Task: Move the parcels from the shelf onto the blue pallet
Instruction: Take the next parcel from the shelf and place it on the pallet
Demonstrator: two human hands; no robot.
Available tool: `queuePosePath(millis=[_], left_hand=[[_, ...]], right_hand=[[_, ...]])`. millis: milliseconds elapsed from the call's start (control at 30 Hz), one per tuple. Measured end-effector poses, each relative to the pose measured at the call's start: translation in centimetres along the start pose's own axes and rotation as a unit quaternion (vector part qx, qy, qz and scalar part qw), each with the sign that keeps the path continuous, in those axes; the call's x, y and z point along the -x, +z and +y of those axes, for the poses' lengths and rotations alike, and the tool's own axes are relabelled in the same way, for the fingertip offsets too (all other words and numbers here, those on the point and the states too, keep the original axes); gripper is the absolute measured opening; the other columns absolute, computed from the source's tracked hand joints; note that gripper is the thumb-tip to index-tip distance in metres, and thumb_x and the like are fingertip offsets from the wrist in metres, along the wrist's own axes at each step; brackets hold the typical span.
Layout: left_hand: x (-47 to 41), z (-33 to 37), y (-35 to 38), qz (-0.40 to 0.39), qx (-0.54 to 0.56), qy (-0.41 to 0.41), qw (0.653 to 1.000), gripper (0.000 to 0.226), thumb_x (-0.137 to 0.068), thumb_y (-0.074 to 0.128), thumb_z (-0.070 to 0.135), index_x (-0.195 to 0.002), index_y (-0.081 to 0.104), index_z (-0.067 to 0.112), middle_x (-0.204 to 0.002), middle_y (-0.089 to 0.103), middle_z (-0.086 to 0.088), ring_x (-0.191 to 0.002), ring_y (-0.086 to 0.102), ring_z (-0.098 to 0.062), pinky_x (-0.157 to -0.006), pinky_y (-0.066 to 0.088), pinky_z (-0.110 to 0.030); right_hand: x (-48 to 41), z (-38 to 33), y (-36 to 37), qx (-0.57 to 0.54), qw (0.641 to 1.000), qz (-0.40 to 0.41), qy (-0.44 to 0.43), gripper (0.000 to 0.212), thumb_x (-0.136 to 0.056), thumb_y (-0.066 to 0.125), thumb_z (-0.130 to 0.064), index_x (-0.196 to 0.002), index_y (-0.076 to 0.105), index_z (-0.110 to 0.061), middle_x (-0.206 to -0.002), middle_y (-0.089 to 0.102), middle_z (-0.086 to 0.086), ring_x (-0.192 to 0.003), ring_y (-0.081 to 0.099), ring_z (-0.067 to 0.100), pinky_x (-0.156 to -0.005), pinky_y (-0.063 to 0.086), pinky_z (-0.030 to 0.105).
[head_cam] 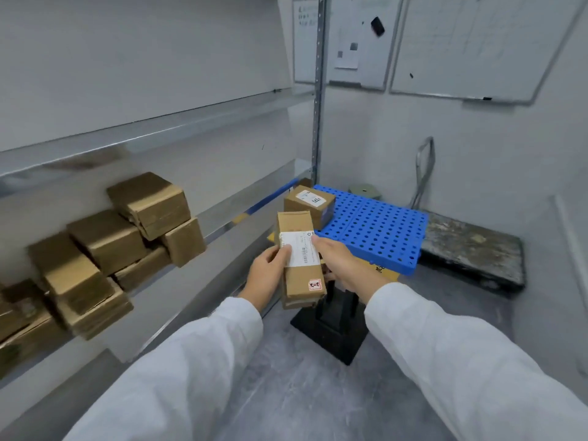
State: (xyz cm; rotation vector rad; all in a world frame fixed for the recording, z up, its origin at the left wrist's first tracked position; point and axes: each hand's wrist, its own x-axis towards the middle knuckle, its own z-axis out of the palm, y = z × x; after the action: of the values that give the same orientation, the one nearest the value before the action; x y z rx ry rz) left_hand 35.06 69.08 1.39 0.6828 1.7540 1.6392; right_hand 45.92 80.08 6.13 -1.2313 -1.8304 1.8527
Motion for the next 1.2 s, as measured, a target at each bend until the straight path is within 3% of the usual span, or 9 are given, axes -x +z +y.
queuePosePath(millis=[100, 367, 533, 667, 767, 833, 933, 1067, 1200], left_hand=[[-2.6, 0.5, 5.6, -0.027, -0.012, 0.005, 1.000, 0.023, -0.094, 0.056, 0.046, -0.114, 0.061, 0.034, -0.101, 0.070, 0.020, -0.089, 0.068, 0.004, -0.064, 0.052, -0.013], [-10.1, 2.0, 20.6, -0.069, -0.017, 0.018, 0.997, 0.014, -0.094, 0.056, 0.047, -0.104, 0.061, 0.038, -0.102, 0.066, 0.022, -0.093, 0.063, 0.004, -0.067, 0.049, -0.015], [-12.9, 1.9, 27.7, -0.107, -0.045, 0.014, 0.993, 0.013, -0.098, 0.052, 0.043, -0.105, 0.059, 0.035, -0.101, 0.065, 0.019, -0.086, 0.062, 0.010, -0.061, 0.047, -0.009], [-16.4, 2.3, 31.9, -0.115, -0.048, 0.012, 0.992, 0.022, -0.099, 0.051, 0.040, -0.115, 0.059, 0.027, -0.115, 0.066, 0.005, -0.099, 0.062, -0.004, -0.075, 0.050, -0.019], [-19.5, 2.2, 34.3, -0.116, -0.050, 0.014, 0.992, 0.035, -0.099, 0.051, 0.042, -0.127, 0.056, 0.022, -0.122, 0.063, 0.003, -0.107, 0.061, -0.009, -0.084, 0.050, -0.024], [-22.1, 2.0, 35.5, -0.122, -0.050, 0.021, 0.991, 0.034, -0.099, 0.050, 0.041, -0.125, 0.057, 0.022, -0.118, 0.065, 0.004, -0.101, 0.061, -0.005, -0.078, 0.049, -0.020], [-26.6, 2.1, 37.0, -0.113, -0.037, 0.024, 0.993, 0.030, -0.099, 0.051, 0.041, -0.119, 0.059, 0.021, -0.115, 0.066, 0.003, -0.102, 0.062, -0.008, -0.083, 0.049, -0.023], [-33.5, 3.1, 38.5, -0.082, -0.006, 0.020, 0.996, 0.027, -0.099, 0.051, 0.038, -0.116, 0.061, 0.020, -0.108, 0.067, 0.006, -0.098, 0.063, -0.006, -0.083, 0.051, -0.023], [-39.9, 3.3, 39.3, -0.053, 0.013, 0.013, 0.998, 0.014, -0.098, 0.052, 0.039, -0.101, 0.062, 0.029, -0.101, 0.069, 0.010, -0.092, 0.065, -0.002, -0.072, 0.049, -0.016]], right_hand=[[-2.3, -0.3, -5.9, 0.014, 0.999, 0.028, 0.017, 0.037, -0.101, 0.040, -0.042, -0.128, 0.055, -0.022, -0.111, 0.066, 0.001, -0.100, 0.062, 0.019, -0.084, 0.053, 0.037], [-8.4, 0.4, -20.4, -0.017, 0.997, 0.073, -0.002, 0.027, -0.099, 0.044, -0.044, -0.113, 0.060, -0.029, -0.102, 0.070, -0.001, -0.096, 0.065, 0.021, -0.092, 0.053, 0.045], [-11.7, 1.8, -27.4, -0.021, 0.994, 0.105, 0.004, 0.024, -0.097, 0.046, -0.043, -0.101, 0.065, -0.030, -0.095, 0.072, -0.005, -0.088, 0.067, 0.017, -0.083, 0.054, 0.037], [-15.6, 1.7, -31.6, -0.024, 0.992, 0.123, -0.002, 0.027, -0.098, 0.046, -0.042, -0.106, 0.066, -0.026, -0.104, 0.072, -0.001, -0.091, 0.067, 0.017, -0.077, 0.053, 0.032], [-18.7, 1.4, -33.9, -0.019, 0.991, 0.132, -0.006, 0.032, -0.099, 0.046, -0.041, -0.117, 0.064, -0.023, -0.109, 0.071, 0.001, -0.100, 0.067, 0.021, -0.087, 0.053, 0.037], [-21.2, 1.0, -35.2, -0.013, 0.991, 0.134, -0.008, 0.031, -0.099, 0.046, -0.040, -0.121, 0.063, -0.024, -0.111, 0.070, 0.002, -0.100, 0.066, 0.021, -0.088, 0.053, 0.038], [-25.1, -0.8, -36.7, 0.008, 0.991, 0.132, -0.023, 0.033, -0.099, 0.046, -0.039, -0.124, 0.062, -0.024, -0.110, 0.069, -0.002, -0.088, 0.065, 0.013, -0.066, 0.048, 0.024], [-31.4, -4.5, -38.5, 0.041, 0.992, 0.116, -0.028, 0.035, -0.099, 0.045, -0.040, -0.125, 0.062, -0.023, -0.116, 0.069, 0.000, -0.100, 0.065, 0.017, -0.070, 0.047, 0.026], [-37.6, -8.0, -39.6, 0.097, 0.992, 0.076, -0.023, 0.035, -0.101, 0.041, -0.040, -0.124, 0.061, -0.024, -0.114, 0.068, -0.002, -0.088, 0.062, 0.011, -0.062, 0.045, 0.025]])
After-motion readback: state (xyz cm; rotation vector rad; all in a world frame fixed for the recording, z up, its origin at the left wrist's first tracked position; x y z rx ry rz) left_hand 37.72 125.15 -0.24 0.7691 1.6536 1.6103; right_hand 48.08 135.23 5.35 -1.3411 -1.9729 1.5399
